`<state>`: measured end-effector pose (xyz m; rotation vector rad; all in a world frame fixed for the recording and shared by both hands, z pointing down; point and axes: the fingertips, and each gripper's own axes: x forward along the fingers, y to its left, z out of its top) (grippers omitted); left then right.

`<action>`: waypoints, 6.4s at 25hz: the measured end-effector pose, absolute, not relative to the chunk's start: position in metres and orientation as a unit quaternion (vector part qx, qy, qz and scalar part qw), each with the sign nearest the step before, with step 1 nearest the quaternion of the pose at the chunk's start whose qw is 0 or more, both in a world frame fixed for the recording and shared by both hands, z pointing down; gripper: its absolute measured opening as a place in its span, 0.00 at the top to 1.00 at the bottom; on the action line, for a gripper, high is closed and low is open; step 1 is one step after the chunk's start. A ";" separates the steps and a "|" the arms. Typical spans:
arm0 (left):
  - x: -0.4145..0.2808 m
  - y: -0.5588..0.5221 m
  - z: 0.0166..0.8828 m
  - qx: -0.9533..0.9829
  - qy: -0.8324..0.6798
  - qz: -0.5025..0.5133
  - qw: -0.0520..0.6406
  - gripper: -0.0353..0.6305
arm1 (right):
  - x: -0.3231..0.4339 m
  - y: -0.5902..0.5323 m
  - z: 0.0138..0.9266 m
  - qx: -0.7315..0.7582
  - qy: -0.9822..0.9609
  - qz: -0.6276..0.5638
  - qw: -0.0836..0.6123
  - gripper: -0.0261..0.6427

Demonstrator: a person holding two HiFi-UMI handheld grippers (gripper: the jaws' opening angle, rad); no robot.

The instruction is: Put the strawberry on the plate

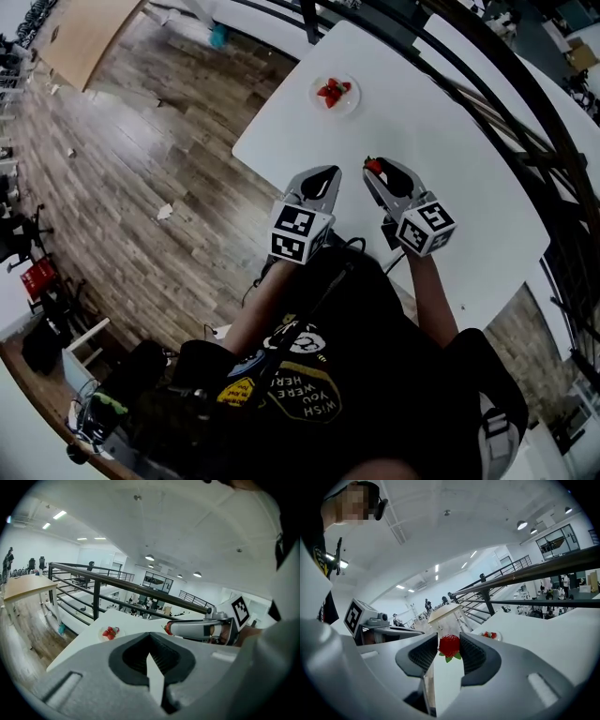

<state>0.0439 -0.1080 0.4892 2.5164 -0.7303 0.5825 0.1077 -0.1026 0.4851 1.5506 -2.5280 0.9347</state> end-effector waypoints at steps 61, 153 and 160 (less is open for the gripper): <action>0.065 -0.278 0.643 0.888 -0.198 0.277 0.309 0.95 | 0.116 -0.267 0.637 0.536 -0.769 0.309 0.159 0.75; 0.039 -0.300 0.680 0.871 -0.208 0.255 0.366 0.95 | 0.123 -0.306 0.711 0.539 -0.760 0.255 0.260 0.73; 0.036 -0.287 0.652 0.889 -0.199 0.240 0.336 0.95 | 0.118 -0.284 0.672 0.569 -0.753 0.236 0.233 0.74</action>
